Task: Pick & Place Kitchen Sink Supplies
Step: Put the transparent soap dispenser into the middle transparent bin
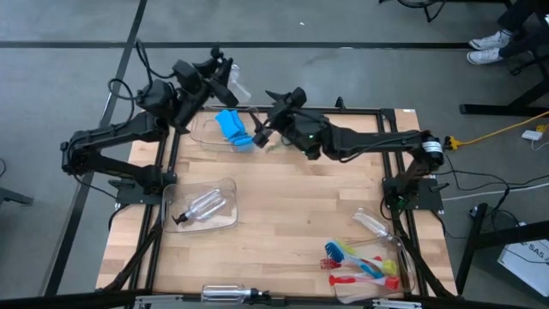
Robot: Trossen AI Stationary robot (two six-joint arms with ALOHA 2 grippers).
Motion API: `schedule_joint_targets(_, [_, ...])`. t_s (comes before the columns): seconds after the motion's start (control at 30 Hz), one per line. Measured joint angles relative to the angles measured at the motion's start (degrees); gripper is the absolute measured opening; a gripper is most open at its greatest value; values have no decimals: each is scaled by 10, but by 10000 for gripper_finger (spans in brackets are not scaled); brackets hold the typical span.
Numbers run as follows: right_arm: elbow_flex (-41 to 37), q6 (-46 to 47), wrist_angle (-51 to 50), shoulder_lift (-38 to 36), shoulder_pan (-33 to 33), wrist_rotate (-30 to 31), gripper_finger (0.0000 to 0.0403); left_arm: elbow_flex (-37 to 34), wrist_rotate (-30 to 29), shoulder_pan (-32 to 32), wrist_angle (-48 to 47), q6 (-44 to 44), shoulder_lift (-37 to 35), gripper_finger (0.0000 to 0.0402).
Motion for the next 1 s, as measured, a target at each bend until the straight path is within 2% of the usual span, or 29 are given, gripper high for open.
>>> schedule_joint_targets(0.13, [0, 35, -61, -25, 6, 0, 341, 0, 5, -1, -27, -10, -19, 129])
schedule_joint_targets(0.3, [0, 74, -144, -60, 15, -12, 341, 0, 59, -11, -99, -49, -45, 130])
schedule_joint_targets(0.47, [0, 126, -245, -102, 16, -52, 342, 0, 105, -41, -145, -65, -77, 129])
schedule_joint_targets(0.67, [0, 169, -350, -147, 18, -77, 342, 0, 166, -105, -187, -70, -94, 129])
schedule_joint_targets(1.0, [0, 271, -457, -181, 54, -101, 342, 0, 175, -261, -235, -78, -82, 129])
